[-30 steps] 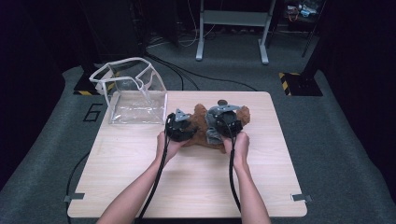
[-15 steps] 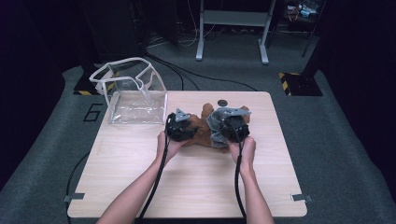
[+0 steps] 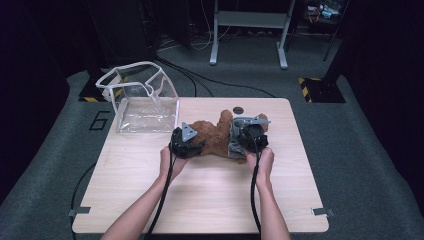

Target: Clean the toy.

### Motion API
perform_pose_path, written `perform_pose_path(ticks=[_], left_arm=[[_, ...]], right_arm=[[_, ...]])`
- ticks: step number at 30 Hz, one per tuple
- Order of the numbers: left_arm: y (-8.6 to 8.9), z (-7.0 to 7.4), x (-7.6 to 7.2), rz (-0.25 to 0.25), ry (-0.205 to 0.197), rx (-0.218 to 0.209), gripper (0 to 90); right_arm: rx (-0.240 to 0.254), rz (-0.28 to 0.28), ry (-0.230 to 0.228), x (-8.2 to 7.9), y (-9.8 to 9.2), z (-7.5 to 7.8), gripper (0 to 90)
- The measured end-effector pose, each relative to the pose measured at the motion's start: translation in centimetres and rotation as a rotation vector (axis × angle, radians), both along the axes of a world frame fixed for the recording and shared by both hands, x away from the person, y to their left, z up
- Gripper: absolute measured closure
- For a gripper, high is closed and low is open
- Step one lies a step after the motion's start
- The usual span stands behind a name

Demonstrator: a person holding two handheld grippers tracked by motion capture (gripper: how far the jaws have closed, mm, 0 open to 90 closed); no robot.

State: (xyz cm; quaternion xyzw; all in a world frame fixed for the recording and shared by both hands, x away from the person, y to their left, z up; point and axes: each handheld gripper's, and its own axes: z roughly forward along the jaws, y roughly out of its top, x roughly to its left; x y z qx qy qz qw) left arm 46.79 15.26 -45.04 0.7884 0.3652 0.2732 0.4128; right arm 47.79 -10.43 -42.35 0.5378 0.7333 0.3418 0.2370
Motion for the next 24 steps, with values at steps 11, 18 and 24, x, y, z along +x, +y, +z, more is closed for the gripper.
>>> perform_pose_path(ticks=[11,18,24], left_arm=[[1.9,-1.6,1.7,-0.002,0.12,-0.118,53.5],[1.8,-1.6,1.6,-0.002,0.127,-0.126,52.7],[1.9,-1.6,1.6,-0.015,0.13,-0.124,52.5]], right_arm=[[-0.059,-0.052,-0.031,-1.7,-2.5,0.3,77.4],[-0.046,0.111,-0.088,-4.7,1.7,1.8,77.4],[-0.074,0.066,-0.016,-2.7,1.7,-0.8,77.6]])
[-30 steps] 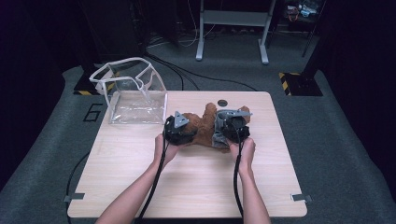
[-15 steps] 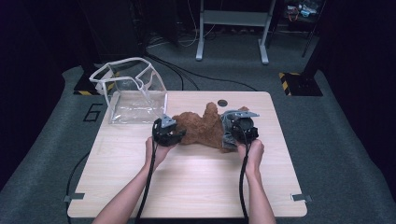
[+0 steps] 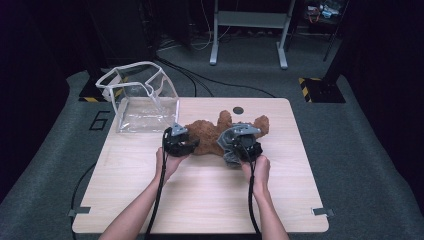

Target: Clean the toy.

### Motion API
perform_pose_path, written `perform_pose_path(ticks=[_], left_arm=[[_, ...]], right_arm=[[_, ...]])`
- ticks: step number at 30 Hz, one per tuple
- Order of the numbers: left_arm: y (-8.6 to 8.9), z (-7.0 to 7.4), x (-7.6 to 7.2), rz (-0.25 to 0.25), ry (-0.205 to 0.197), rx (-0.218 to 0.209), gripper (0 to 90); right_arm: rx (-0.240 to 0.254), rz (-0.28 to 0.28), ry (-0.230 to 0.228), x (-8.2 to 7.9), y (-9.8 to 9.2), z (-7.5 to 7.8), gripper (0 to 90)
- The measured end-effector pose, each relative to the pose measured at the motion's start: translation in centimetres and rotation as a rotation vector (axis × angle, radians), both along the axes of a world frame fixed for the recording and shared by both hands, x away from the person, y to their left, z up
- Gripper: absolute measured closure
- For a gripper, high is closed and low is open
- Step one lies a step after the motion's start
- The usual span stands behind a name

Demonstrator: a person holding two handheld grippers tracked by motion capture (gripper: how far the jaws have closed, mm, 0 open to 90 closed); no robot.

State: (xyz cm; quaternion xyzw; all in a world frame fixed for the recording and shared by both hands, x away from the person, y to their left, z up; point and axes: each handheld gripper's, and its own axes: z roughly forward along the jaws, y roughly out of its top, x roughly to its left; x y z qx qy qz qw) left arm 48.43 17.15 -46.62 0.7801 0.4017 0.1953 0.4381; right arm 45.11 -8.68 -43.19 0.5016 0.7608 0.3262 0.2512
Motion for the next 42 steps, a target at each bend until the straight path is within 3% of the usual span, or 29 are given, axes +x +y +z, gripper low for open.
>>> perform_pose_path(ticks=[3,6,9,11,15,18,22,24,26,28,30,33,37,41,42], left_arm=[[-0.1,-0.1,0.0,-0.001,-0.001,0.002,52.3],[-0.1,0.0,0.0,-0.006,0.004,0.004,52.0],[0.0,-0.2,0.1,0.0,0.001,-0.005,52.1],[0.0,-0.2,0.2,0.001,0.0,-0.007,52.4],[-0.1,-0.1,0.1,-0.002,0.005,0.004,53.0],[-0.1,-0.1,0.1,-0.002,0.002,0.0,53.0],[0.0,-0.1,0.1,-0.008,0.006,0.011,52.9],[-0.1,-0.1,0.1,-0.002,0.002,0.0,52.9],[0.0,-0.1,0.1,-0.005,0.005,-0.003,52.9],[0.0,-0.1,0.1,-0.009,0.007,-0.006,52.9],[0.3,0.0,0.0,-0.011,-0.004,-0.016,51.7],[0.9,0.2,0.0,-0.002,-0.011,-0.032,51.2],[0.7,0.0,0.1,-0.021,0.003,-0.012,53.1],[0.3,-0.2,0.1,-0.029,0.009,-0.009,52.1],[0.3,-0.2,0.1,-0.029,0.009,-0.008,52.0]], right_arm=[[-0.033,-0.035,-0.007,-0.1,-1.4,-0.3,77.7],[-0.027,-0.077,0.005,-0.1,-2.9,-0.7,77.6],[-0.018,-0.052,-0.005,-0.9,-3.0,-0.2,77.5],[0.015,-0.009,-0.017,-1.7,-2.0,0.5,77.5],[0.031,0.115,-0.044,-3.0,1.6,1.5,77.5],[0.024,0.205,-0.049,-2.9,4.3,1.5,77.5],[-0.029,0.217,-0.02,-1.4,6.7,0.6,77.5],[-0.044,0.182,-0.017,-0.4,6.9,0.2,77.5],[-0.054,0.135,-0.012,0.4,6.2,0.0,77.5],[-0.025,0.102,-0.014,0.7,5.0,0.0,77.5],[-0.022,0.061,-0.019,0.4,4.1,0.2,77.4],[-0.03,0.045,-0.018,-0.1,3.2,0.6,77.3],[-0.024,0.088,-0.043,-0.8,3.9,1.4,77.0],[-0.012,0.198,-0.062,-1.1,6.6,2.6,76.5],[-0.043,0.217,-0.058,-0.8,7.2,2.7,76.4]])
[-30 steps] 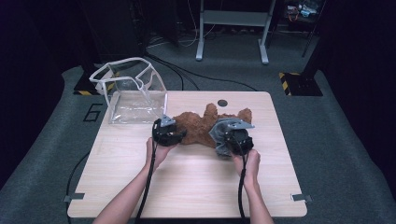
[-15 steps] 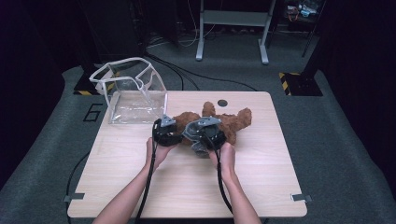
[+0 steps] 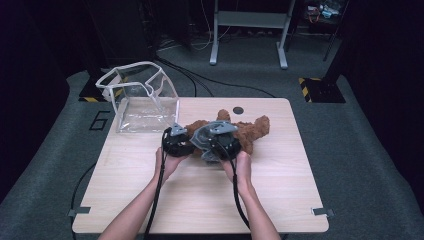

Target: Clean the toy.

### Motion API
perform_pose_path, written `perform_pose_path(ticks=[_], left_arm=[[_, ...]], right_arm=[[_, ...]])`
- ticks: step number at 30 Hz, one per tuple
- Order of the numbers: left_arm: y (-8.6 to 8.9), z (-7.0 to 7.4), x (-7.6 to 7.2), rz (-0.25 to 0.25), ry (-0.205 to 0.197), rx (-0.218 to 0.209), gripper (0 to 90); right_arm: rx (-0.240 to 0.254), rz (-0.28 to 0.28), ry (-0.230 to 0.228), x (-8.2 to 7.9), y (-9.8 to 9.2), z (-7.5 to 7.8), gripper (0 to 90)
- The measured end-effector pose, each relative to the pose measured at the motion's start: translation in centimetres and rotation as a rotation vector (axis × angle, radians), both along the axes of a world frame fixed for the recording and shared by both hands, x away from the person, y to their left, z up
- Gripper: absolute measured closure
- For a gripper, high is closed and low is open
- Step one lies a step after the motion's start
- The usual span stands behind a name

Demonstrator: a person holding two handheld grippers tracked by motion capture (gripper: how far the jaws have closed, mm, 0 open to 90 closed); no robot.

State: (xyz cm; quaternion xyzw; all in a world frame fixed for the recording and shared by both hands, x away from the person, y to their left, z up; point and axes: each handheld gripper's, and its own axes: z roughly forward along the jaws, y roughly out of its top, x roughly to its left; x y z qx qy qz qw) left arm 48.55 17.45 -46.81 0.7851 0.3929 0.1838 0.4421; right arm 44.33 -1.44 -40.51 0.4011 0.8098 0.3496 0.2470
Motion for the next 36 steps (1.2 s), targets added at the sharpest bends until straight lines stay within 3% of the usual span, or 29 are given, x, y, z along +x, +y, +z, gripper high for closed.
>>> perform_pose_path(ticks=[2,4,7,13,15,18,20,22,24,26,29,33,36], left_arm=[[0.1,0.0,0.0,-0.004,0.006,0.003,52.1],[0.1,-0.2,0.1,-0.009,0.011,0.009,52.3],[0.1,-0.4,0.3,-0.019,0.024,0.019,52.4],[0.2,-0.5,0.3,-0.012,0.017,0.0,52.0],[0.2,-0.3,0.2,-0.008,0.008,-0.009,51.0],[0.0,0.2,-0.2,-0.004,-0.013,-0.024,48.0],[-0.3,0.4,-0.3,-0.006,-0.032,-0.009,46.6],[-0.6,0.4,-0.2,-0.001,-0.038,0.007,45.8],[-0.6,0.2,0.0,0.008,-0.027,0.011,45.7],[-0.6,0.0,0.1,0.013,-0.017,0.006,46.3],[-0.5,-0.3,0.3,0.011,-0.014,0.017,46.8],[-0.7,-0.4,0.3,0.015,-0.012,0.021,46.6],[-0.7,-0.4,0.3,0.017,-0.013,0.024,46.4]], right_arm=[[-0.03,0.012,0.009,1.1,1.0,-0.2,76.3],[-0.068,-0.002,0.05,2.4,1.6,-0.7,76.3],[-0.107,-0.026,0.068,3.4,1.7,-1.4,76.6],[-0.142,-0.123,0.0,2.6,-0.2,0.0,76.3],[-0.135,-0.182,-0.024,2.3,-1.1,0.8,75.6],[-0.108,-0.158,-0.046,2.3,-1.9,1.7,75.3],[-0.057,-0.122,-0.027,2.3,-1.6,2.0,75.1],[-0.041,-0.077,0.008,2.5,-0.9,1.7,75.1],[-0.065,-0.05,0.037,3.1,-0.2,0.8,75.3],[-0.075,-0.057,0.055,3.5,-0.1,0.1,75.6],[-0.042,-0.12,0.051,3.8,-1.1,-0.5,76.1],[-0.06,-0.194,0.02,3.4,-3.2,0.0,76.0],[-0.053,-0.255,0.022,3.1,-5.2,0.0,75.9]])
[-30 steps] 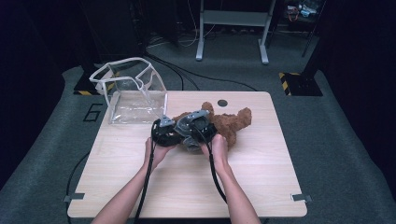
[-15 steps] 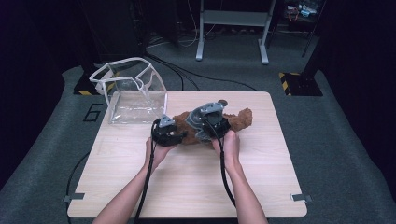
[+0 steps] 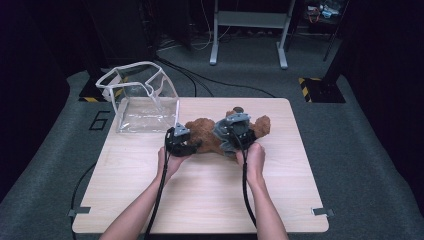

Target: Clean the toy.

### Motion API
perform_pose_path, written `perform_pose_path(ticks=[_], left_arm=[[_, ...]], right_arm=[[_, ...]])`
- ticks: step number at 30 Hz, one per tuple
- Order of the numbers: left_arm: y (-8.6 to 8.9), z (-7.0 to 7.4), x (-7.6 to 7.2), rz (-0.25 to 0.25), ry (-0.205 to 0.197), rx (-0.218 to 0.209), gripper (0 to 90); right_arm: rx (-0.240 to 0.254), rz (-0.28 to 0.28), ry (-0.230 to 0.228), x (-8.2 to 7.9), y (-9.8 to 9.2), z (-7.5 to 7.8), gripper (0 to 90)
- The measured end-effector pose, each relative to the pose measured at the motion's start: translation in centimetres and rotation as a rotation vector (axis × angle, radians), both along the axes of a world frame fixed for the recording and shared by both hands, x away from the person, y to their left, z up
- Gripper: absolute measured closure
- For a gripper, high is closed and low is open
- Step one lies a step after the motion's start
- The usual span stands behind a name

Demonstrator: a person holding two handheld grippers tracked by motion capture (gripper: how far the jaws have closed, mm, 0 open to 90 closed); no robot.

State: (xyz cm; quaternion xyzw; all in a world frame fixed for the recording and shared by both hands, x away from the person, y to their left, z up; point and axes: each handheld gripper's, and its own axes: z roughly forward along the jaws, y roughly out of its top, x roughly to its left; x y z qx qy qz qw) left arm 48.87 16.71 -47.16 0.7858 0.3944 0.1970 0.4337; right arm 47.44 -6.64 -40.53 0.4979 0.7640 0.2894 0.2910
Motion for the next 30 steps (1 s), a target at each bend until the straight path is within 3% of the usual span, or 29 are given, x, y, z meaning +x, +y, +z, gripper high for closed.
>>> perform_pose_path(ticks=[7,14,17,24,27,30], left_arm=[[-0.1,0.0,0.1,-0.004,0.003,0.009,46.2],[-0.2,0.2,0.2,0.001,0.008,0.012,45.5],[-0.2,0.1,0.2,0.002,0.009,0.012,45.2],[-0.1,0.0,0.2,0.0,0.013,0.006,45.0],[0.0,-0.1,0.2,-0.001,0.015,0.005,45.0],[0.0,-0.1,0.1,-0.005,0.014,0.006,44.9]], right_arm=[[0.037,-0.045,0.037,-1.1,-4.6,-1.9,75.5],[0.043,-0.147,0.086,-1.8,-9.4,-4.1,74.8],[0.093,-0.178,0.116,-2.1,-11.5,-4.7,74.3],[0.075,-0.275,0.186,-2.0,-15.0,-6.1,72.0],[0.078,-0.306,0.215,-1.8,-16.0,-6.8,68.7],[0.088,-0.311,0.229,-1.5,-16.4,-7.1,56.4]])
